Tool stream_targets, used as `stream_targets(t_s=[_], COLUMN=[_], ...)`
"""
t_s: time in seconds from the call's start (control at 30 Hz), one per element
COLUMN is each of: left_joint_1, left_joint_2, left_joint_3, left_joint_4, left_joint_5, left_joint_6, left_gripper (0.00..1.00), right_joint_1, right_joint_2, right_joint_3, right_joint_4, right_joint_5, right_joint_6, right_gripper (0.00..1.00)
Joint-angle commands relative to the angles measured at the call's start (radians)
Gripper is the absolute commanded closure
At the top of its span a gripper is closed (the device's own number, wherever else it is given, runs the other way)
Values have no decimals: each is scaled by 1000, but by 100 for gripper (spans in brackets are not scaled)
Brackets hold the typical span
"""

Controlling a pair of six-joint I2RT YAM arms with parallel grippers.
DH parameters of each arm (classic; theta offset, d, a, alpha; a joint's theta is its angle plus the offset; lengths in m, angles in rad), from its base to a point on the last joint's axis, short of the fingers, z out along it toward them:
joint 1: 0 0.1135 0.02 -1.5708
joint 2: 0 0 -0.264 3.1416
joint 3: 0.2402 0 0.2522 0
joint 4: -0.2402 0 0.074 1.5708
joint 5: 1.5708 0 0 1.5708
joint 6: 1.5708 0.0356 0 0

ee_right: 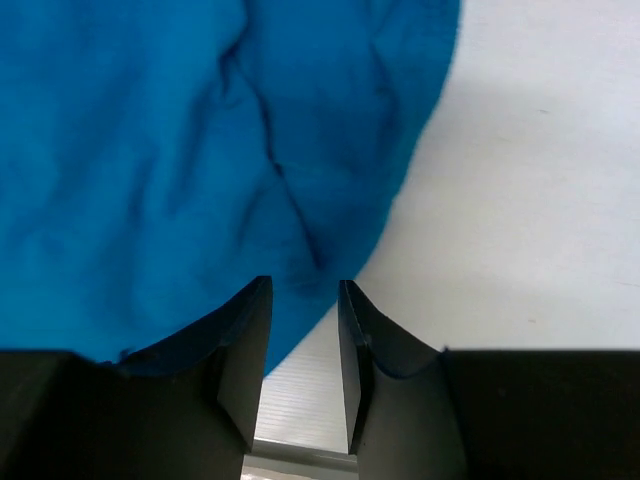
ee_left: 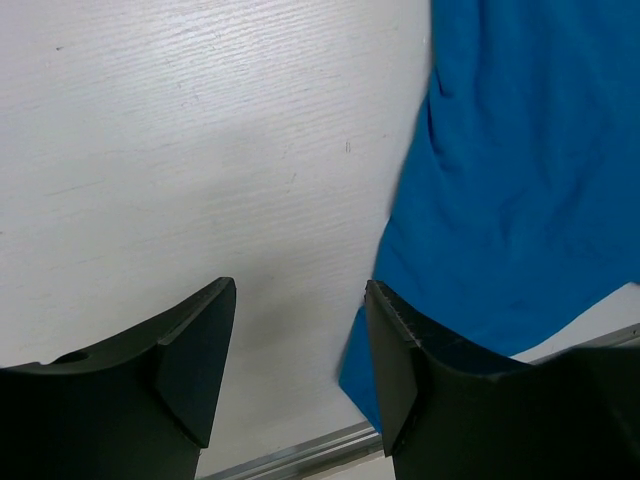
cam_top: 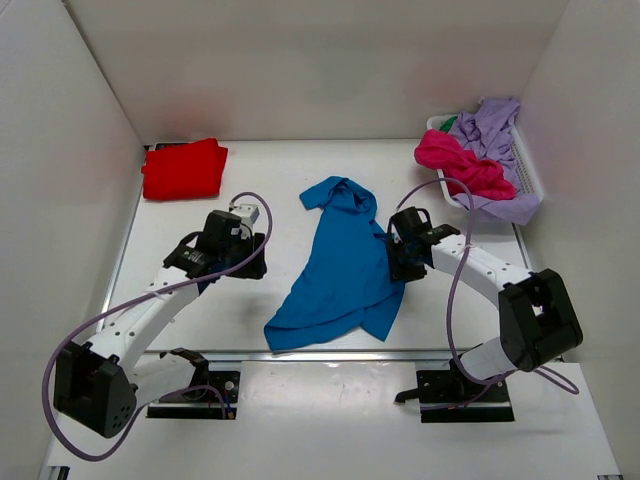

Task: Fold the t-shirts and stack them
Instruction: Move the tshirt to the center of the board, then flatten out the tshirt

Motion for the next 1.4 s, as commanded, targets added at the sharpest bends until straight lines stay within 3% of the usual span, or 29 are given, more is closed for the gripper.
stream_targets(t_s=[0.0, 0.53, 0.6, 0.7, 0.77, 1.03, 1.17, 1.27, 1.37], left_joint_1=[16, 56, 53, 54, 56, 60, 70, 70, 76], left_joint_2=[-30, -53, -49, -53, -52, -55, -57, -55, -58], left_joint_3=[4, 3, -10, -5, -11, -26, -28, -34, -39], left_joint_4=[15, 1, 1, 9, 11, 17, 20, 21, 18], left_joint_5=[25, 41, 34, 41, 38, 37, 52, 54, 58], left_joint_6=[-8, 2, 2, 2, -4, 1, 1, 2, 5], left_gripper=[34, 34, 33, 34, 34, 33, 33, 33, 33], right_joint_1=[11, 34, 33, 40, 44, 128, 140, 152, 149], right_joint_2=[-22, 63, 63, 70, 70, 42, 83, 126, 152], right_joint_3=[-18, -95, -89, -83, -84, 145, 293, 348, 394], right_joint_4=[81, 110, 119, 112, 113, -2, -66, -79, -85], right_joint_5=[-53, -31, -31, -28, -31, -4, -16, 1, -4], right_joint_6=[41, 58, 58, 55, 57, 40, 27, 21, 24], right_gripper=[69, 70, 78, 80, 97, 100, 92, 100, 100])
